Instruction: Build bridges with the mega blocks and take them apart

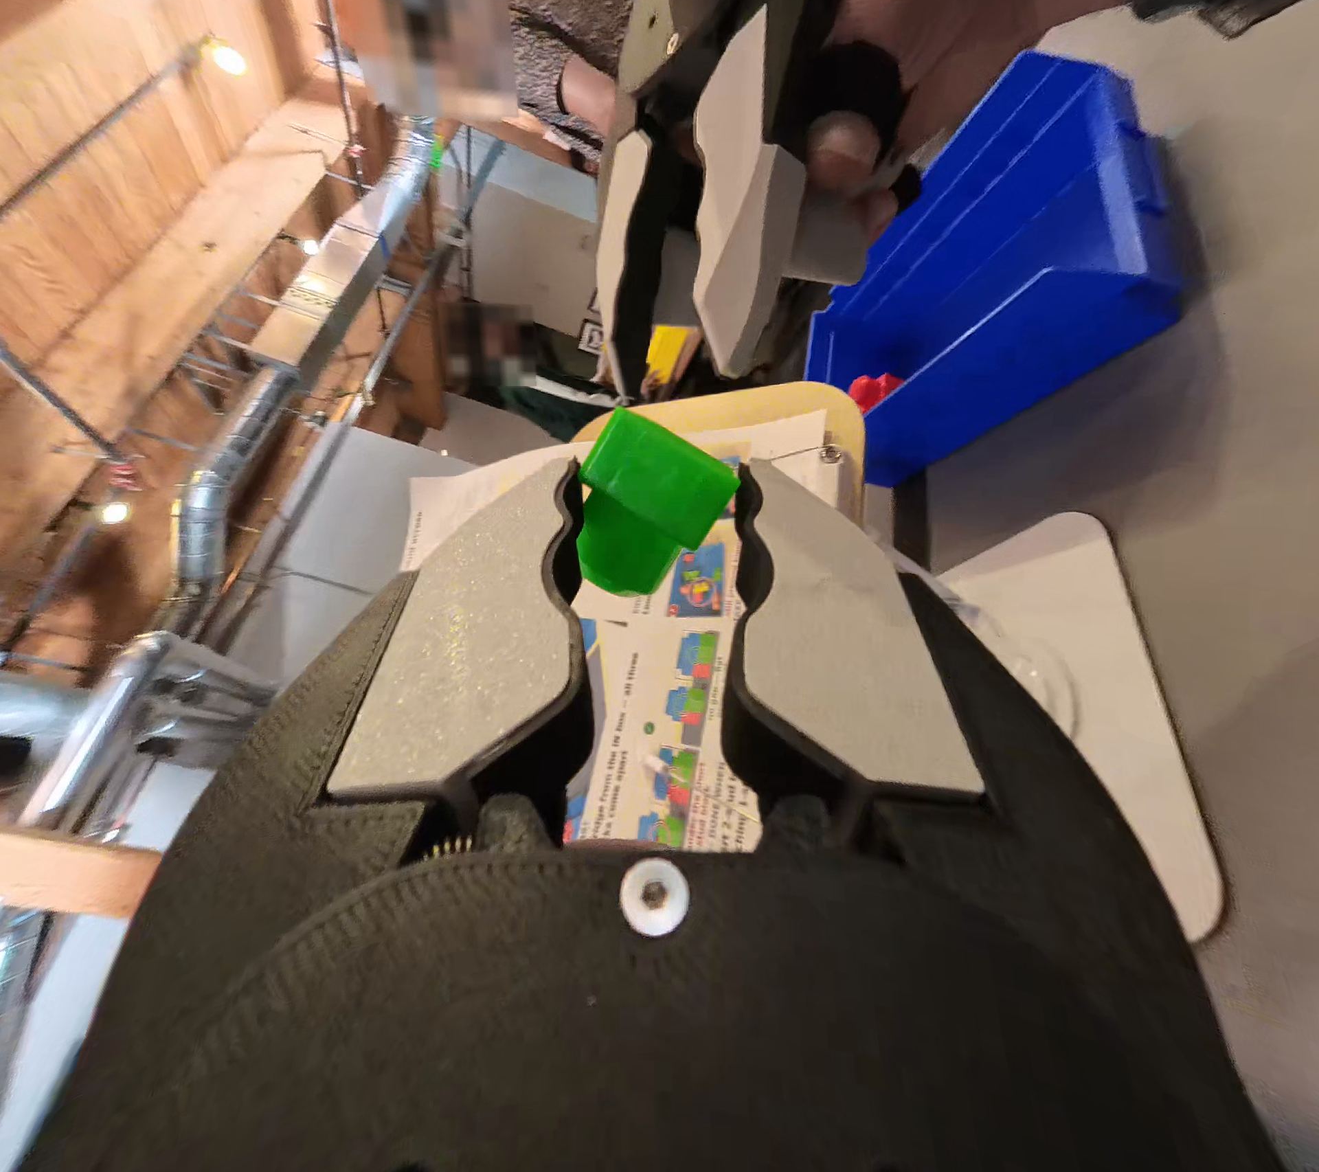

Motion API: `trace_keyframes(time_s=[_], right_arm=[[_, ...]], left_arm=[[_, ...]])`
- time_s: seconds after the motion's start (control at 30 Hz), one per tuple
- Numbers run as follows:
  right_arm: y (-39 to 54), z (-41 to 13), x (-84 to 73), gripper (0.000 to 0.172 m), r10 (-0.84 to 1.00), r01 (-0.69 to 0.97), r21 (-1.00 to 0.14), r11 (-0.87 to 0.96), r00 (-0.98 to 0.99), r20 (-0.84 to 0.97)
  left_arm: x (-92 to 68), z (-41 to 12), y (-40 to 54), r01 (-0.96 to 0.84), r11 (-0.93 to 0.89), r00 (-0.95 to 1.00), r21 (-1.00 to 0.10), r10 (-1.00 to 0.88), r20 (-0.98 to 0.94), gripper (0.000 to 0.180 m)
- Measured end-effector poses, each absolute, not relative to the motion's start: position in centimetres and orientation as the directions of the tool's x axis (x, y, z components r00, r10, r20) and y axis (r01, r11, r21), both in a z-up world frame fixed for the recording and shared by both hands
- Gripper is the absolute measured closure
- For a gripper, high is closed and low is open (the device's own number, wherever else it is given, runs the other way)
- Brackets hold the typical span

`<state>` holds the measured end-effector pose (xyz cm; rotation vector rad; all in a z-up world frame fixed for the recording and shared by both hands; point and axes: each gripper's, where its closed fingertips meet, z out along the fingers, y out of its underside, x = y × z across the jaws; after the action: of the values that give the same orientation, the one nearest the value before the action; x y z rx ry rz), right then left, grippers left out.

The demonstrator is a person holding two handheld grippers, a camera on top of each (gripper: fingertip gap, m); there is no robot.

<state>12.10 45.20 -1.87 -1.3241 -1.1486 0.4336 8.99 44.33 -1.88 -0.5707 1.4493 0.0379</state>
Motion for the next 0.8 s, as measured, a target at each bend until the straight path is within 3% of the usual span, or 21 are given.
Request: trace_keyframes(time_s=[0.13, 0.37, 0.47, 0.63, 0.7, 0.8], right_arm=[[45.6, -1.9, 11.9, 0.122, 0.800, 0.349, -0.903, 0.251, 0.449, 0.397], [45.8, -1.9, 12.7, 0.124, 0.778, 0.387, -0.889, 0.246, 0.468, 0.419], [45.5, -1.1, 14.0, 0.128, 0.762, 0.373, -0.894, 0.250, 0.494, 0.419], [45.2, 0.5, 17.1, 0.132, 0.720, 0.341, -0.905, 0.257, 0.556, 0.414], [45.0, 0.9, 17.7, 0.134, 0.716, 0.323, -0.909, 0.262, 0.567, 0.408], [45.0, 0.8, 17.9, 0.134, 0.711, 0.337, -0.905, 0.261, 0.567, 0.416]], left_arm=[[9.4, -1.9, 44.5, -0.389, 0.867, 0.163, -0.311, -0.268, -0.950, 0.140], [9.4, -2.7, 44.4, -0.365, 0.853, 0.115, -0.373, -0.356, -0.927, 0.140], [9.9, -5.3, 43.5, -0.370, 0.827, -0.051, -0.424, -0.474, -0.879, 0.140], [10.1, -13.1, 41.9, -0.491, 0.721, -0.392, -0.489, -0.684, -0.616, 0.140], [10.7, -15.2, 42.4, -0.538, 0.734, -0.424, -0.414, -0.660, -0.620, 0.140], [12.3, -17.7, 41.9, -0.537, 0.729, -0.457, -0.424, -0.675, -0.580, 0.140]])
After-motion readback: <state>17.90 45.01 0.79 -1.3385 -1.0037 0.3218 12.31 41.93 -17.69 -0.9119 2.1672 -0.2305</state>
